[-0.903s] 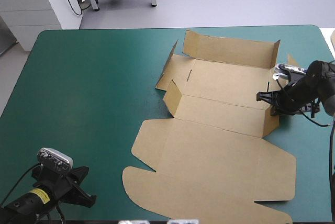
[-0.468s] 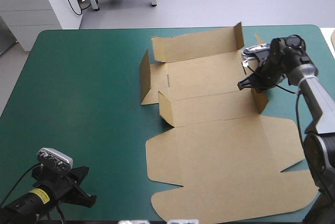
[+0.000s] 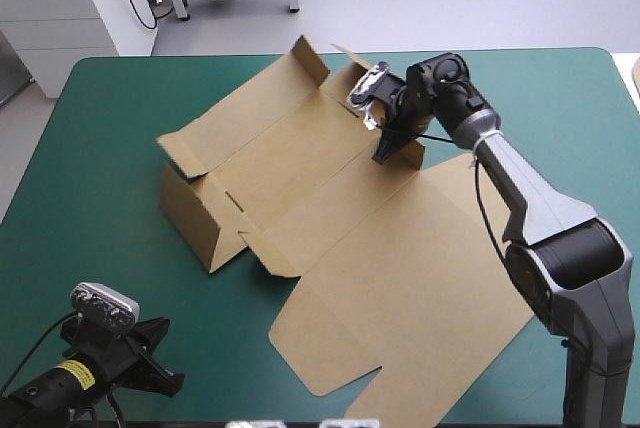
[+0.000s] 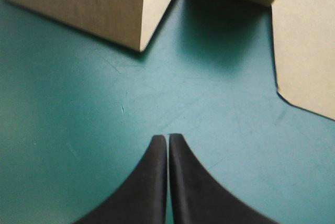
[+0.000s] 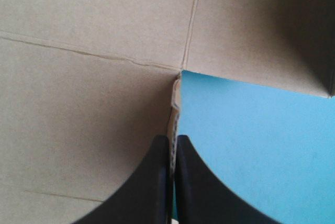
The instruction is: Fold the box
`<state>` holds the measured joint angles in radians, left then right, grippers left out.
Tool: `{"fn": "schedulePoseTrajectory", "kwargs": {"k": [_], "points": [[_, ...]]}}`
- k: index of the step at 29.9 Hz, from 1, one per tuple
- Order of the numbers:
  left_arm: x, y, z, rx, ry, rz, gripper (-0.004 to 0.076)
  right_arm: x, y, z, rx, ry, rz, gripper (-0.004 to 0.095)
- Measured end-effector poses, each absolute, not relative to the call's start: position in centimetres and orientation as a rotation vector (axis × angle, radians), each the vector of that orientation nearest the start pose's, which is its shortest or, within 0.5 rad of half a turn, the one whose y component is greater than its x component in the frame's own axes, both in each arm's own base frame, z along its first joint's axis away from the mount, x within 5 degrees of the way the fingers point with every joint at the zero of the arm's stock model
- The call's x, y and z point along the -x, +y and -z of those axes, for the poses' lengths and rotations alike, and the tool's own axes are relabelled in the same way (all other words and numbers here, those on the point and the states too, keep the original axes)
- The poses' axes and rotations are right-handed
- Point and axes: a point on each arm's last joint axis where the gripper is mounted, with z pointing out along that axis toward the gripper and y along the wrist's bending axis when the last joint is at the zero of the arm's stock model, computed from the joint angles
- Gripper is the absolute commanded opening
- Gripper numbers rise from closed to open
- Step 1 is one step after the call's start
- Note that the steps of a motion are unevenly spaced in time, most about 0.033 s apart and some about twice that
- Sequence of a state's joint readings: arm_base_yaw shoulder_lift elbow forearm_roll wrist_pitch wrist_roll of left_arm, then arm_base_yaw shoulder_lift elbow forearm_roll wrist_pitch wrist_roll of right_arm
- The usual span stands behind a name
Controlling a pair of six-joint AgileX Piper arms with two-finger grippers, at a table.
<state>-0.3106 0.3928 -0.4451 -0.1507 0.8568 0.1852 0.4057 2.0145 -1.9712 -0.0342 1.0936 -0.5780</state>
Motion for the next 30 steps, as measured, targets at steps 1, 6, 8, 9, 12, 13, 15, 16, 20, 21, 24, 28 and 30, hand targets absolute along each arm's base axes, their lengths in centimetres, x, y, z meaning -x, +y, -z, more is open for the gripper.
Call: {"fn": "schedulePoseTrajectory", "kwargs": {"k": [1,6,8,9,12,13,15,16,20,21,24,28,30], "points": [[-6.1,-3.0,-26.4,-0.509,2.232,0.247,-0.0008,-41.1,18.8,-31.6,1.321,2.249,0.111,-0.0015],[-6.1,-3.1,-26.5,-0.502,2.230,0.250,-0.0008,-39.0,23.4,-31.7,1.613,2.013,0.148,-0.0015],[-6.1,-3.1,-26.5,-0.499,2.231,0.251,-0.0008,-38.2,25.1,-31.9,1.673,1.931,0.170,-0.0015],[-6.1,-3.1,-26.5,-0.498,2.231,0.252,-0.0008,-37.9,25.6,-31.9,1.696,1.897,0.179,-0.0015],[-6.1,-3.1,-26.5,-0.496,2.232,0.253,-0.0008,-37.0,27.3,-32.1,1.762,1.797,0.205,-0.0015],[-6.1,-3.1,-26.5,-0.495,2.232,0.253,-0.0008,-36.7,27.8,-32.1,1.777,1.776,0.205,-0.0015],[-6.1,-3.1,-26.5,-0.495,2.232,0.253,-0.0008,-36.2,28.5,-32.1,1.788,1.756,0.201,-0.0015],[-6.1,-3.1,-26.5,-0.495,2.232,0.253,-0.0008,-36.0,28.7,-32.1,1.790,1.754,0.196,-0.0015],[-6.1,-3.1,-26.5,-0.493,2.233,0.254,-0.0008,-35.4,29.2,-32.0,1.791,1.789,0.157,-0.0015],[-6.1,-3.1,-26.5,-0.493,2.233,0.254,-0.0008,-35.3,29.1,-31.9,1.796,1.809,0.142,-0.0015],[-6.1,-3.1,-26.5,-0.493,2.233,0.254,-0.0008,-34.9,29.0,-31.6,1.801,1.864,0.109,-0.0015],[-6.1,-3.1,-26.5,-0.493,2.233,0.254,-0.0008,-34.9,28.9,-31.6,1.737,1.935,0.091,-0.0013],[-6.1,-3.1,-26.5,-0.493,2.233,0.254,-0.0008,-34.9,28.8,-31.6,1.718,1.954,0.097,0.0003]]}}
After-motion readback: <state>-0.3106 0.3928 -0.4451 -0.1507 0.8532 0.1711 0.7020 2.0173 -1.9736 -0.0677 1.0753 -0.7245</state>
